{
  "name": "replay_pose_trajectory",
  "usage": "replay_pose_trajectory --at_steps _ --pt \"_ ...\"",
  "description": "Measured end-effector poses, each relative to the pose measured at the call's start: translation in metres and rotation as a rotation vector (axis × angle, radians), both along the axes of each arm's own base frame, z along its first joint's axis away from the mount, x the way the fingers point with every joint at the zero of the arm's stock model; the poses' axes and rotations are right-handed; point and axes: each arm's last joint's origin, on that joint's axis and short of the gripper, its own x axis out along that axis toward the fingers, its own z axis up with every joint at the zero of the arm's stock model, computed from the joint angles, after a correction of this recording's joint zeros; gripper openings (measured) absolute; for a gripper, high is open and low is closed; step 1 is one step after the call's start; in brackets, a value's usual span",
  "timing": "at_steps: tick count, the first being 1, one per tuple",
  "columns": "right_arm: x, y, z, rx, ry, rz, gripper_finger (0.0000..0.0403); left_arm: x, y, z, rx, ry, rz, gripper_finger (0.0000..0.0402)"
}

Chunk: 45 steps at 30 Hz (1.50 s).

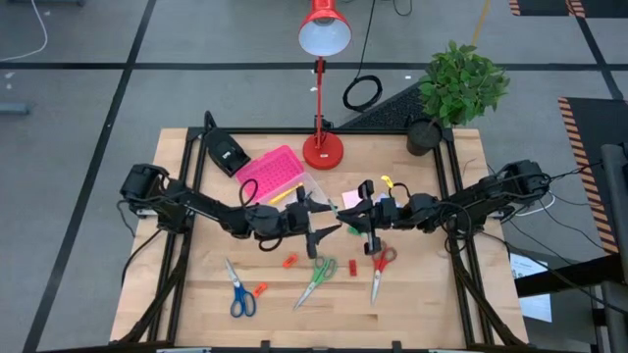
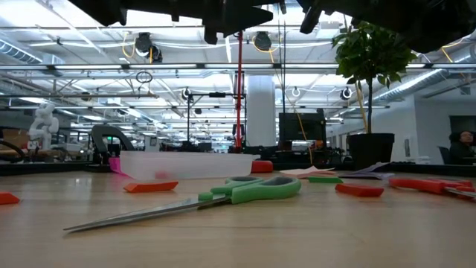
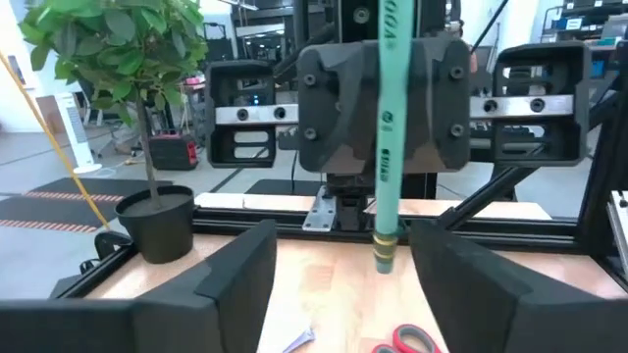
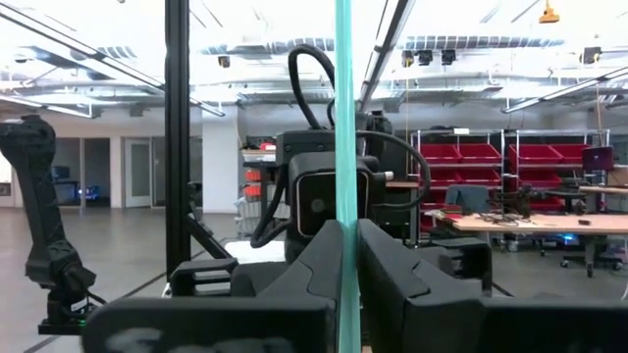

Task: Pack school essentials
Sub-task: Put the light blue pencil into the pink supply box

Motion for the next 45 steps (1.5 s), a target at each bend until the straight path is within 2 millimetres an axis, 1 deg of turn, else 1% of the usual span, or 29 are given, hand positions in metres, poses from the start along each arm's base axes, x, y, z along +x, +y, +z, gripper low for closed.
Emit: replay_pose_trajectory --at_steps 4,10,17,22,25,32,34,38,40,45 --pt "0.0 0.0 0.0 -0.002 -0.005 -0.001 0.0013 0.001 0.002 0.0 0.001 -0.001 -0.012 0.0184" --pt "0.0 0.0 0.0 -0.013 -0.006 -0.007 0.0013 0.003 0.009 0.0 -0.039 -0.009 -0.096 0.0122" --pt "0.0 0.0 0.0 -0.014 -0.006 -0.01 0.0013 0.003 0.01 0.001 -0.038 -0.011 -0.102 0.0084" --pt "0.0 0.0 0.0 -0.021 -0.006 -0.012 0.0013 0.003 0.009 0.002 -0.04 -0.022 -0.14 0.0053" --pt "0.0 0.0 0.001 -0.022 -0.007 -0.009 0.0013 0.003 0.008 0.002 -0.03 -0.027 -0.179 0.0051" --pt "0.0 0.0 0.0 -0.037 -0.008 -0.017 0.0013 0.003 0.01 0.003 -0.025 -0.034 -0.182 0.0061" --pt "0.0 -0.001 0.0 -0.038 -0.007 -0.02 0.0013 0.003 0.011 0.004 -0.024 -0.041 -0.181 0.0054" --pt "0.0 0.0 0.001 -0.039 -0.011 -0.017 0.0013 0.003 0.01 0.005 -0.018 -0.058 -0.206 0.0019" --pt "0.0 0.0 0.001 -0.041 -0.012 -0.017 0.0013 0.003 0.01 0.006 -0.017 -0.061 -0.212 0.0012" --pt "0.0 0.0 0.001 -0.043 -0.011 -0.018 0.0013 0.003 0.01 0.006 -0.016 -0.061 -0.216 0.0027"
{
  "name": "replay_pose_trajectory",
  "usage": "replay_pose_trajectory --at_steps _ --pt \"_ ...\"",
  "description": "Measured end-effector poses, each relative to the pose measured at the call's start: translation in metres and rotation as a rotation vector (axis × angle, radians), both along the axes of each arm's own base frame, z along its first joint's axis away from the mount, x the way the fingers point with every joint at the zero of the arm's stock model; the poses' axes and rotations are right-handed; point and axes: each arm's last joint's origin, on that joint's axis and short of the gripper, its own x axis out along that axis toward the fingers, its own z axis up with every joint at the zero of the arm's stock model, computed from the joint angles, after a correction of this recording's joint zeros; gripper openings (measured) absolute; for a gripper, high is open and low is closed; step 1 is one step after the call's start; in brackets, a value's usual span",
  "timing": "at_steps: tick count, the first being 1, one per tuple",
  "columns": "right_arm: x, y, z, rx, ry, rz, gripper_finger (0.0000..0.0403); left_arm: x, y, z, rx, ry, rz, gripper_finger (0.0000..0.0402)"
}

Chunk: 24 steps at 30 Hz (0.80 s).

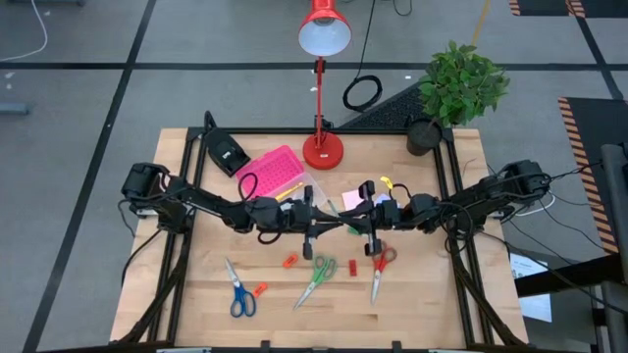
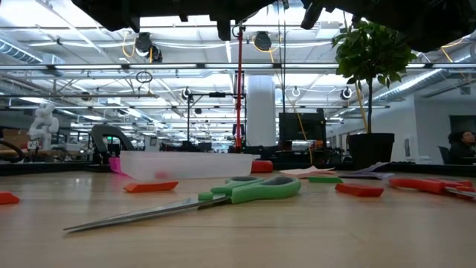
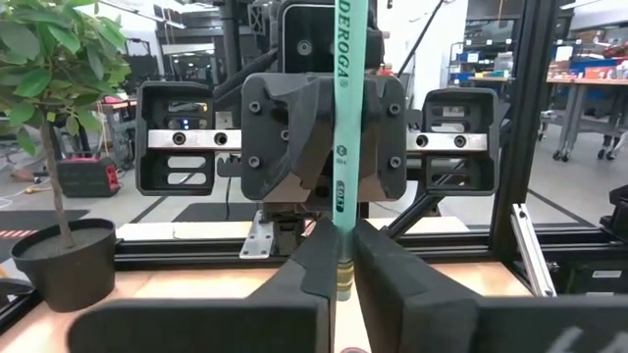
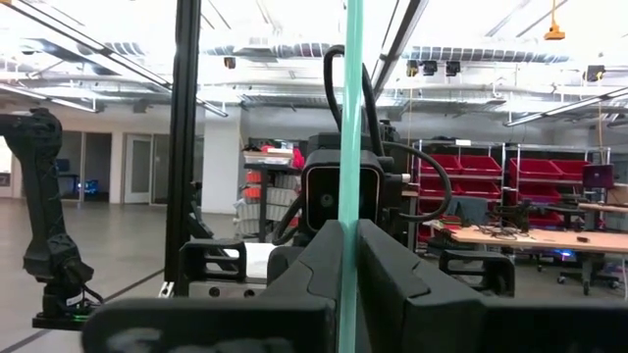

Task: Pack school essentials
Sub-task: Put the light blue pencil into the pink supply box

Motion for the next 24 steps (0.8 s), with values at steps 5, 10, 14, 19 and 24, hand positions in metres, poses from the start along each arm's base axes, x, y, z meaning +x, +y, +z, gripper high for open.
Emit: replay_pose_trajectory --at_steps 5,10,14,19,24 --pt "0.0 0.0 -0.0001 0.0 0.001 0.0 0.0013 0.0 -0.0001 0.0001 0.004 -0.001 -0.002 0.0014" --pt "0.0001 0.0002 -0.0002 -0.001 0.002 0.002 0.0013 0.0004 0.0015 0.0001 0.005 -0.002 -0.036 0.0037" --pt "0.0002 -0.0005 -0.0005 -0.007 0.005 -0.013 0.0013 0.001 0.0064 0.0017 -0.015 -0.017 -0.034 0.0094" --pt "0.0005 -0.0003 -0.0011 -0.021 0.009 -0.015 0.0013 0.0005 0.0048 0.0025 -0.008 -0.023 -0.04 0.0098" --pt "0.0003 -0.0001 -0.0006 -0.04 0.002 -0.017 0.0013 0.0006 0.0054 0.0032 -0.005 -0.03 -0.045 0.003"
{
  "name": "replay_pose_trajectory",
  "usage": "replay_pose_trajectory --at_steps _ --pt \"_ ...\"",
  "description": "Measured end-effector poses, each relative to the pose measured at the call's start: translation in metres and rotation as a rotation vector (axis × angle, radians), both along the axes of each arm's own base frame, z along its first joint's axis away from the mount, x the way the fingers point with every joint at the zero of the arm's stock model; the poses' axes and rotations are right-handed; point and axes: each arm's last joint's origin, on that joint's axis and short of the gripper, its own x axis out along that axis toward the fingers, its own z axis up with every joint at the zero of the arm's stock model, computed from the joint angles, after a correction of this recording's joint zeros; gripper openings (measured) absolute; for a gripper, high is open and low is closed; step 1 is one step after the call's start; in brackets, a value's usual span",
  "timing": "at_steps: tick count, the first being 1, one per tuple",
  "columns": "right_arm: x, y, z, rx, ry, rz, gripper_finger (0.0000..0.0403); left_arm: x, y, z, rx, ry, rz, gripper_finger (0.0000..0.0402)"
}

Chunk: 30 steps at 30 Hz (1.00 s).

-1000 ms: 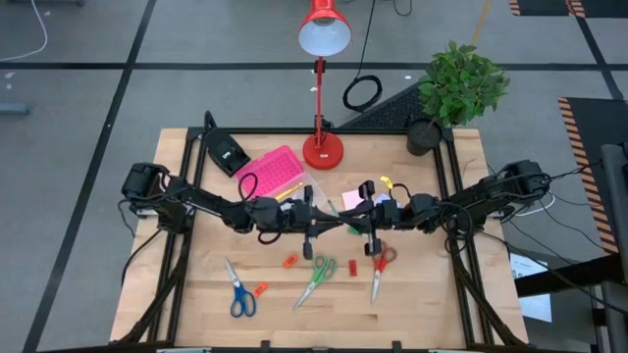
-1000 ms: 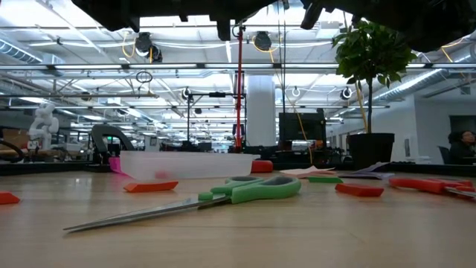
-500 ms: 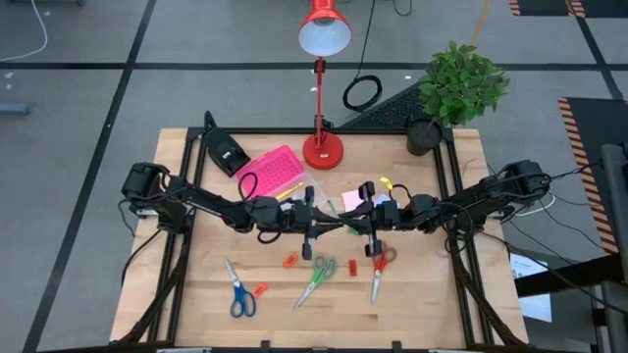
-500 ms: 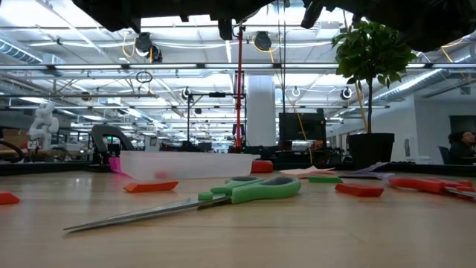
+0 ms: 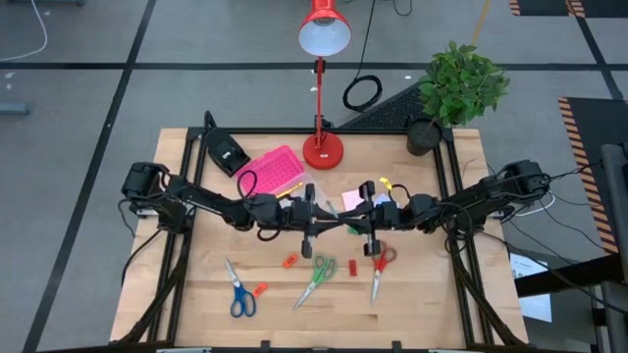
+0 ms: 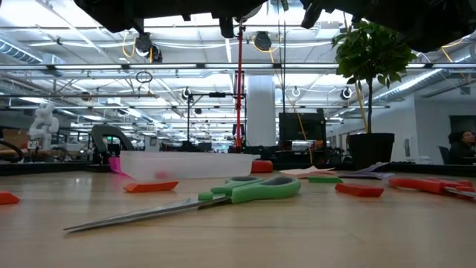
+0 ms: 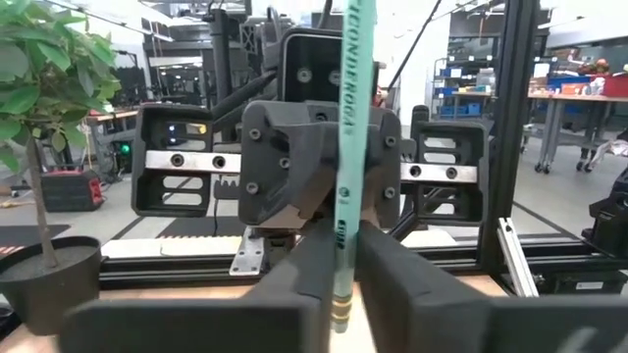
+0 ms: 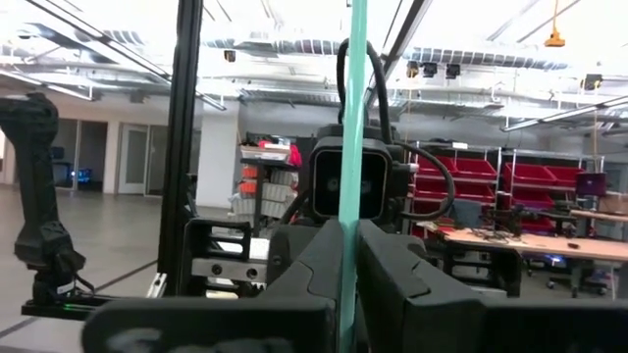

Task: Pack school essentials
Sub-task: Put the light blue pencil into the pink supply box

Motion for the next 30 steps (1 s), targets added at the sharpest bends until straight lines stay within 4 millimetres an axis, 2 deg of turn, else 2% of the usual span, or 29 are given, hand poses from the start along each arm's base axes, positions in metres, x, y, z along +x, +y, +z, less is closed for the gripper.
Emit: replay_pose_trajectory --at_steps 2,5,8,15,21,26,30 --pt "0.0 0.0 0.0 -0.002 0.005 0.001 0.0013 0.0 0.001 -0.001 0.003 0.01 -0.003 0.0014" --pt "0.0 0.0 -0.002 -0.027 0.016 -0.011 0.0018 0.0 0.002 -0.002 -0.003 0.022 -0.005 0.0025" --pt "0.0 0.002 -0.003 -0.059 0.027 -0.022 0.0039 -0.004 0.001 0.003 0.012 0.053 0.002 0.0032" --pt "-0.002 0.0 -0.005 -0.027 0.15 -0.175 0.015 -0.031 0.003 0.025 0.045 0.217 0.072 0.0013" --pt "-0.014 -0.006 -0.001 0.006 0.287 -0.268 0.0221 -0.073 0.01 0.035 0.068 0.479 0.216 0.0017" --pt "-0.028 -0.008 0.008 -0.01 0.345 -0.268 0.0232 -0.104 0.023 0.05 0.025 0.623 0.313 0.0012" --pt "-0.035 -0.01 0.009 -0.026 0.399 -0.269 0.0224 -0.112 0.031 0.059 -0.021 0.696 0.36 0.0016"
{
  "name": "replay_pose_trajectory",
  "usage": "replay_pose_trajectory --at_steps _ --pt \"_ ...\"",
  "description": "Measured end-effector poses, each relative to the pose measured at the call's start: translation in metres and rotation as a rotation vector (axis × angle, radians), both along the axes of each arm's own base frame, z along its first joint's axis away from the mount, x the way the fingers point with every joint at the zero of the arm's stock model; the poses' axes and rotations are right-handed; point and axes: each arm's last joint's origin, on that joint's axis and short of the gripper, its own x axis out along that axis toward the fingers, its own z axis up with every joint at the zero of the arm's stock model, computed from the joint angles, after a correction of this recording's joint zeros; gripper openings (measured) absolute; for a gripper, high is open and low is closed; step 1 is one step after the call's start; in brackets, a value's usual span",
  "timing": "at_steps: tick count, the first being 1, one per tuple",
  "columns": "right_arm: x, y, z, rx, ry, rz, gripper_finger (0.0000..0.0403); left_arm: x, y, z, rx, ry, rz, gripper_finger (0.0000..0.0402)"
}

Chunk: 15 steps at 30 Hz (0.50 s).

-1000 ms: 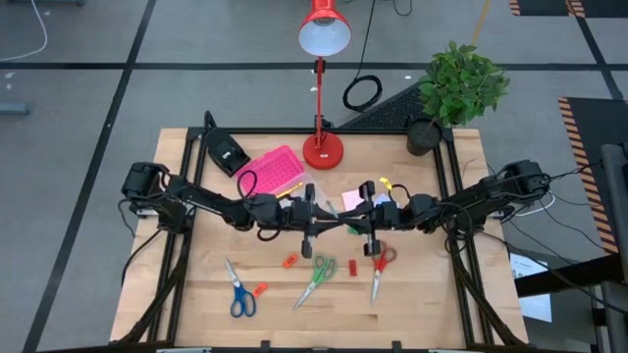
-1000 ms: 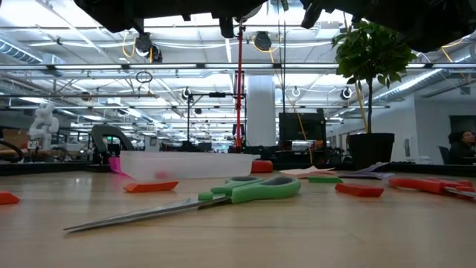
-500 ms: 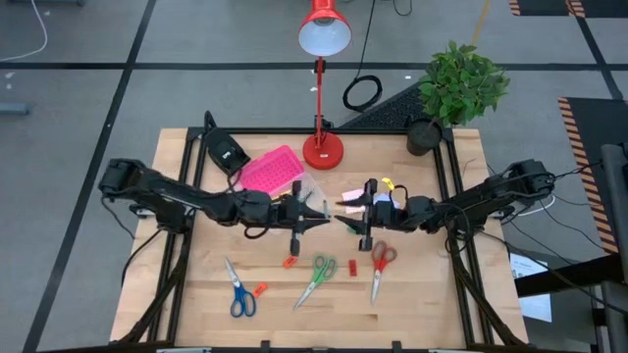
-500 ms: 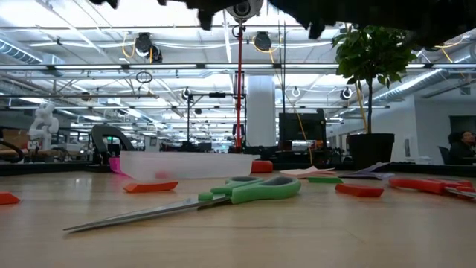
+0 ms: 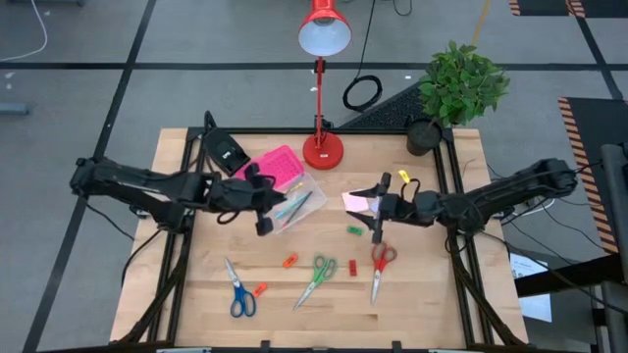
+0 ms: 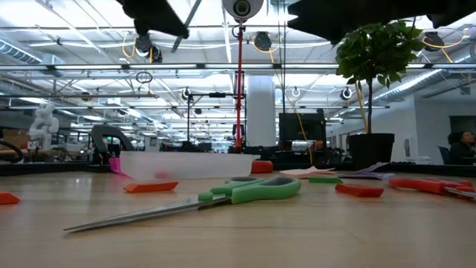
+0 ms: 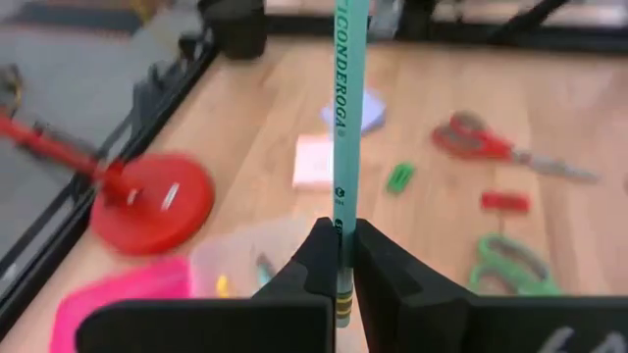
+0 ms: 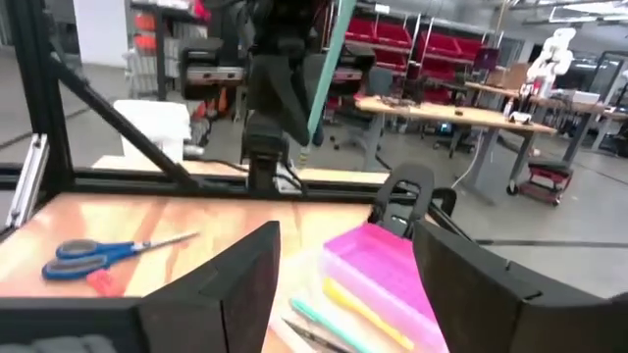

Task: Pack school essentials
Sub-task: Put the light blue pencil into the pink supply box

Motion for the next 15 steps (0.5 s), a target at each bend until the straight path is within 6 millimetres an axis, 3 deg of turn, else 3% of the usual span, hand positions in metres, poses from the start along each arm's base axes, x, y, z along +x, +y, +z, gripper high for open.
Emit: replay_pose_trajectory --at_steps 3,8,15 --pt "-0.004 -0.001 0.0 -0.016 0.03 0.001 0.0217 0.004 0.005 0.003 -0.015 0.059 0.037 0.0013" --pt "-0.009 -0.002 0.001 -0.069 0.065 0.005 0.0213 0.021 0.018 -0.008 -0.032 0.175 0.092 0.0016" --pt "-0.014 -0.003 -0.001 -0.089 0.123 0.007 0.0212 0.049 0.033 -0.049 -0.174 0.335 0.109 0.0018"
